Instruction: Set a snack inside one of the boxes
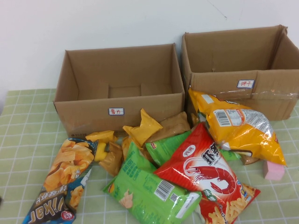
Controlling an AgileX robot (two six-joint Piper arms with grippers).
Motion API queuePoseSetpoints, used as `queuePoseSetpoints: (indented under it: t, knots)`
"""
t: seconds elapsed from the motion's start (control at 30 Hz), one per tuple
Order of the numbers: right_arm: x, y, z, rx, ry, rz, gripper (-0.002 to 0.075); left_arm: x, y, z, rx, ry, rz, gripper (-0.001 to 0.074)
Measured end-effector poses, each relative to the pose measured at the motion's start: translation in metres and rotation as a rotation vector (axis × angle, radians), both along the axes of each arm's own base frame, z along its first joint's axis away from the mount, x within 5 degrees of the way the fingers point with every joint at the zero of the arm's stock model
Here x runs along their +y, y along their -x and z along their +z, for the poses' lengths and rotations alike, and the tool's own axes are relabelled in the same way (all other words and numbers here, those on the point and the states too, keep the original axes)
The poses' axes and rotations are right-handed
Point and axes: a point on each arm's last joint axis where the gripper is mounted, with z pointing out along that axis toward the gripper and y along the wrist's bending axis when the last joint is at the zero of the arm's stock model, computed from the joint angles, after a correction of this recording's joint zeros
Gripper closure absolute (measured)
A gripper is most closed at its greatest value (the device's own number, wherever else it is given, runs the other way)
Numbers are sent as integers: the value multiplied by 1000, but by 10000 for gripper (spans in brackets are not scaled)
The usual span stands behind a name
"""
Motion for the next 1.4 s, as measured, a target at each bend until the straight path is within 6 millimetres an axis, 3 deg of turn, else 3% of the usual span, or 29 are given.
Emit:
queuePoseSetpoints:
  t: [0.23,0.57,0.83,1.27,1.4]
  knots:
    - [0,0,0,-5,13,2,717,-5,-19,7,129,-190,-84,736]
    - [3,1,6,-155,224,60,717,-5,-62,19,330,-317,-158,736]
    - [6,2,12,-271,325,91,717,-4,-84,29,400,-482,-228,736]
    - [10,3,14,-311,342,131,717,-5,-118,75,534,-610,-330,736]
    - [10,3,14,-314,343,135,717,-17,-128,68,600,-732,-412,736]
